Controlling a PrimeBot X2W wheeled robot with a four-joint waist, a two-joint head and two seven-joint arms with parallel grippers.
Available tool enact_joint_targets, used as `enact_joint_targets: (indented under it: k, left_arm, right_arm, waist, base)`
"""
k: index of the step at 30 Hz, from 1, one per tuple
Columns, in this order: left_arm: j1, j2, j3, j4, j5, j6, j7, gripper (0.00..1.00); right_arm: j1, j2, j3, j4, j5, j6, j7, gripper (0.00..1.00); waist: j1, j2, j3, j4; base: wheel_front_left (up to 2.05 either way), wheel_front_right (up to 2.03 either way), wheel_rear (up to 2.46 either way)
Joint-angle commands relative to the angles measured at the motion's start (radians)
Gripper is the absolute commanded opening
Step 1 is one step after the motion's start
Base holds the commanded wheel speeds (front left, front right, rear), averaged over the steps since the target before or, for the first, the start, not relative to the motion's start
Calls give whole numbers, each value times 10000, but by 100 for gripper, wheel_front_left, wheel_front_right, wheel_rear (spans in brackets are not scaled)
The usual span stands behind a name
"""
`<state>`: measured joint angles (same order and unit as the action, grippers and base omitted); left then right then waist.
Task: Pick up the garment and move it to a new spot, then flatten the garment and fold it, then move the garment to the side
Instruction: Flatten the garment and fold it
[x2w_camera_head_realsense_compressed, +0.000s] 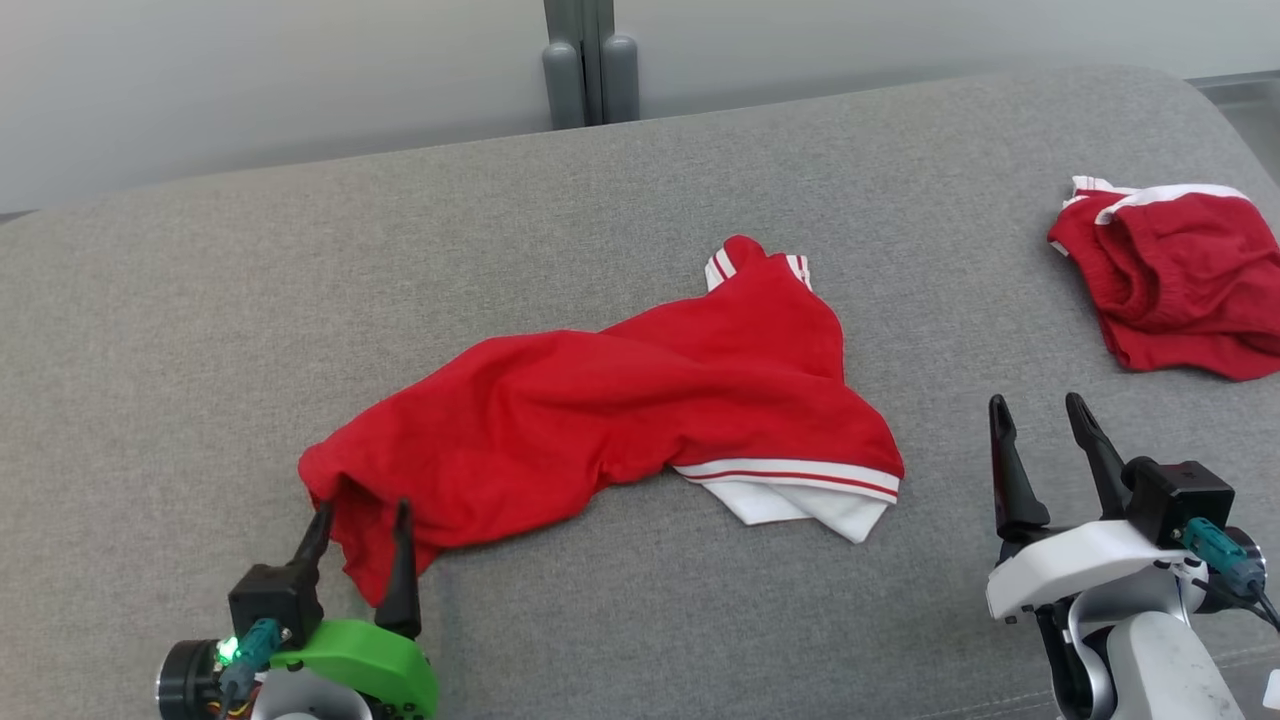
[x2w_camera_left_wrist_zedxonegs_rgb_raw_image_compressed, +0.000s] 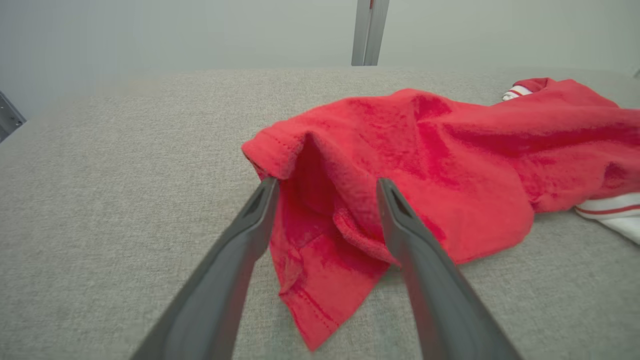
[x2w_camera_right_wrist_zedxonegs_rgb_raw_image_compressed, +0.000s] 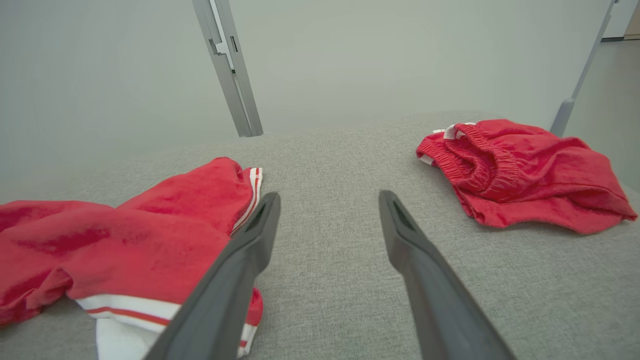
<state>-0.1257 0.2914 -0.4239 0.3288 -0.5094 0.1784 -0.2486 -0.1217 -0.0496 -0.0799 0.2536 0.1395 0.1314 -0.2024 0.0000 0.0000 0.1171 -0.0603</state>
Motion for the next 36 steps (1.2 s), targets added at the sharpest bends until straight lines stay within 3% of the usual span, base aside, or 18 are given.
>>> enact_joint_targets:
  k: [1, 6, 13, 14, 16, 18, 25, 31, 36]
  left_arm:
    - [89, -92, -52, -73, -1, 108, 51, 100]
    - [8, -382, -234, 165, -230, 110, 527, 100]
    - [-348, -360, 85, 947, -650, 7, 665, 100]
    - [-406, -383, 98, 1032, -710, -58, 642, 95]
    - [-498, -422, 75, 1130, -751, -176, 634, 39]
    - [-547, -437, 15, 1164, -777, -279, 614, 0]
    - [-354, -252, -211, 524, -409, -151, 466, 0]
    - [282, 138, -545, -1369, 82, 335, 841, 0]
    - [1232, 458, -1115, -3072, 419, 864, 1835, 0]
  right_arm:
    - [9, -18, 39, -29, 74, -16, 32, 100]
    - [-178, -21, 114, -19, 27, -16, 21, 100]
    - [-268, -18, 2, -57, -24, -16, -6, 100]
    - [-260, -18, -39, -61, -32, -16, -12, 100]
    - [-245, -16, -90, -59, -46, -16, -28, 100]
    - [-232, -16, -147, -30, -47, -16, -47, 100]
    - [-216, -18, -136, 106, 49, -16, -127, 100]
    - [-111, -18, -176, 174, 65, -16, -136, 100]
    - [-94, -19, -170, 190, 100, -16, -148, 100]
  waist:
    - [0, 0, 60, 8]
    - [0, 0, 253, -217]
    - [0, 0, 526, -622]
    - [0, 0, 544, -644]
    - [0, 0, 562, -659]
    - [0, 0, 548, -633]
    - [0, 0, 326, -232]
    - [0, 0, 139, 242]
    - [0, 0, 108, 534]
  base:
    - [0, 0, 0]
    - [0, 0, 0]
    - [0, 0, 0]
    - [0, 0, 0]
    - [0, 0, 0]
    - [0, 0, 0]
    - [0, 0, 0]
    - [0, 0, 0]
    - [0, 0, 0]
